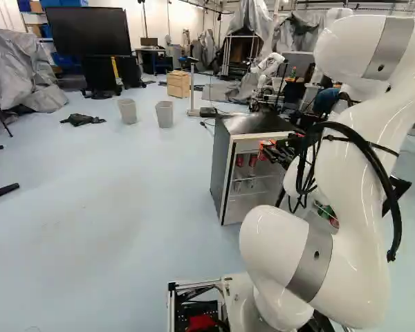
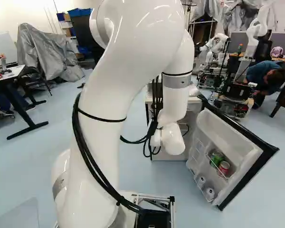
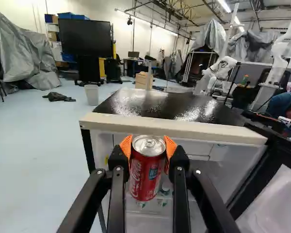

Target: Grab a drink from the fridge

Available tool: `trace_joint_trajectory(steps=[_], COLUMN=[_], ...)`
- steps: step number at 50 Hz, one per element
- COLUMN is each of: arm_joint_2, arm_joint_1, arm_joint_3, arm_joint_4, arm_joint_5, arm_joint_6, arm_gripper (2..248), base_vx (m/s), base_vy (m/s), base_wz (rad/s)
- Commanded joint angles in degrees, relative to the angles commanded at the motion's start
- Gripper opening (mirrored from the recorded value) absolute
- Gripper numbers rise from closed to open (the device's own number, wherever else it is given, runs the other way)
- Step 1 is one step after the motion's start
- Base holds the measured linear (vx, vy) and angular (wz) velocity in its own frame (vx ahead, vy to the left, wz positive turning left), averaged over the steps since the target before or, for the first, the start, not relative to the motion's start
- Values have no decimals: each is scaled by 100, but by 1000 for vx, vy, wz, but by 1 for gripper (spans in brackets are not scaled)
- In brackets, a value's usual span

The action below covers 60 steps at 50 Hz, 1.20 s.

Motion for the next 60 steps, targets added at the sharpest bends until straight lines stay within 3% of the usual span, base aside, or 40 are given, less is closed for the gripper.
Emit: trace_joint_trajectory(steps=[27,60], arm_joint_2=[480,945], arm_joint_1=[3,65], arm_joint_3=[90,27], arm_joint_4=[0,0], arm_joint_5=[-414,-444], arm_joint_6=[0,0], arm_gripper=[92,92], base_vx=[0,0], base_vy=[0,0], base_wz=[0,0])
